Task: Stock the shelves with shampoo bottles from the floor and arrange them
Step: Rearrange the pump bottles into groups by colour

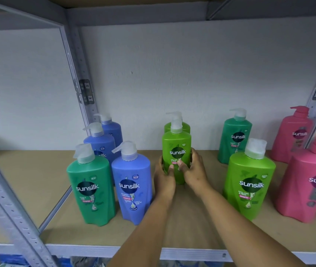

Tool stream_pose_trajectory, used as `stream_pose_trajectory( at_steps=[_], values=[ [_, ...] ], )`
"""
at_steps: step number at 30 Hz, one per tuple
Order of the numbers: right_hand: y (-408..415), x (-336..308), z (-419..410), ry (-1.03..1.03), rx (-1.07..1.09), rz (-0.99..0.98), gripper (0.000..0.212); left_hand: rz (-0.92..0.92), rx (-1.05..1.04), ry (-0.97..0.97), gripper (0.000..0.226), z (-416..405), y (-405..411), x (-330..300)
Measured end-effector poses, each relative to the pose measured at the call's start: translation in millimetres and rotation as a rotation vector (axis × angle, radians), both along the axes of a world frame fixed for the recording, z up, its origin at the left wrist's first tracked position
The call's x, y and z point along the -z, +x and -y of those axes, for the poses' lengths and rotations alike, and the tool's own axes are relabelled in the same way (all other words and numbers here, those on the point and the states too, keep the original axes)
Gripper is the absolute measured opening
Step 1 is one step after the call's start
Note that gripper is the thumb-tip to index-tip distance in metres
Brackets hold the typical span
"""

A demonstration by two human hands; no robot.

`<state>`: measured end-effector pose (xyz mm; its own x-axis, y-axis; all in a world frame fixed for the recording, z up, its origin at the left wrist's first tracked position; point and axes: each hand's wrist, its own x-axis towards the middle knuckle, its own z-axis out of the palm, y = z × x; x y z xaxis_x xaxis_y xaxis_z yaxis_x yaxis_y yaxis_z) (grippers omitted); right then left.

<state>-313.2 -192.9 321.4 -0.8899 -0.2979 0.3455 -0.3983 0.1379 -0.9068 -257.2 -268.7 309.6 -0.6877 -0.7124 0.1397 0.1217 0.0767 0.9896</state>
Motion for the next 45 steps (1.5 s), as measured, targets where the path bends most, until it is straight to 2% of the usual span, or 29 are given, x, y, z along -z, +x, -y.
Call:
stream_pose_trajectory(
  at_steps=[8,12,20,25,30,33,38,41,45],
  values=[
    [1.7,-10.0,-7.3,0.048,-0.043,0.040,0.042,0.035,0.023,-0.009,0.046,-1.8,5.2,-6.1],
    [21.2,-24.4,-21.3,0.089,-0.056,0.035,0.034,0.042,0.051,-0.073,0.037,-10.4,18.6,-16.8],
    [76.7,-34.3,-66.5,0.218,-0.042,-0.098,0.040,0.120,0.135,-0.311,0.045,-25.1,69.5,-17.7],
    [108.3,-26.8,-113.1,0.293,-0.005,-0.143,0.048,0.121,0.172,-0.464,0.038,-48.2,99.6,-16.7],
    [123.7,-27.3,-166.0,0.258,0.078,-0.231,0.039,0.130,0.241,-0.528,0.034,-78.9,112.2,-22.4],
    [120.2,-27.4,-192.6,0.201,0.140,-0.205,0.037,0.116,0.275,-0.558,0.037,-96.6,109.4,-26.8],
    [99.2,-31.1,-216.3,0.135,0.164,-0.102,0.043,0.115,0.343,-0.482,0.045,-115.6,85.1,-28.9],
    [82.0,-27.1,-217.6,0.124,0.149,-0.019,0.055,0.116,0.370,-0.383,0.054,-124.3,68.6,-26.6],
    [65.5,-20.3,-214.7,0.057,0.018,0.035,0.047,0.066,0.405,-0.218,0.066,-132.5,53.0,-21.9]
  ],
)
